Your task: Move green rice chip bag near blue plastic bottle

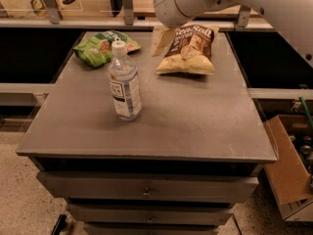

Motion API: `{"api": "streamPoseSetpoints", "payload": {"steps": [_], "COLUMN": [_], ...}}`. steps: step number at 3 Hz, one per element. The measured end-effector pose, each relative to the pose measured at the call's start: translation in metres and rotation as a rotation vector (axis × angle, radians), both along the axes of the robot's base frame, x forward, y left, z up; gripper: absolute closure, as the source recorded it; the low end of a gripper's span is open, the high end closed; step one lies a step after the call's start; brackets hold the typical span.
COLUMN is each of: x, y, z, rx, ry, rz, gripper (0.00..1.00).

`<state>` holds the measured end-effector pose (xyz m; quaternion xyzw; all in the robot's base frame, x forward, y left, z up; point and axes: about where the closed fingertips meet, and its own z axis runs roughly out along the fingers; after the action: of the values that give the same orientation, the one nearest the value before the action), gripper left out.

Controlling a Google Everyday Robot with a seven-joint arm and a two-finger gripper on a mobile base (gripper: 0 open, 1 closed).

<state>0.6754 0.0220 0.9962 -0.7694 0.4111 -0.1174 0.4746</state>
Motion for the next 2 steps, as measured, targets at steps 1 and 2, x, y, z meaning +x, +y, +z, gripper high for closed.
{"api": "streamPoseSetpoints", "payload": {"steps": [1, 2], "x": [0.015, 0.043], "y": [0.016, 0.040], "z": [0.001, 0.000], "rx": [0.005, -0.029], "ry": [-0.018, -0.051], "rz": [0.043, 0.115], "gripper": [0.00, 0.00]}}
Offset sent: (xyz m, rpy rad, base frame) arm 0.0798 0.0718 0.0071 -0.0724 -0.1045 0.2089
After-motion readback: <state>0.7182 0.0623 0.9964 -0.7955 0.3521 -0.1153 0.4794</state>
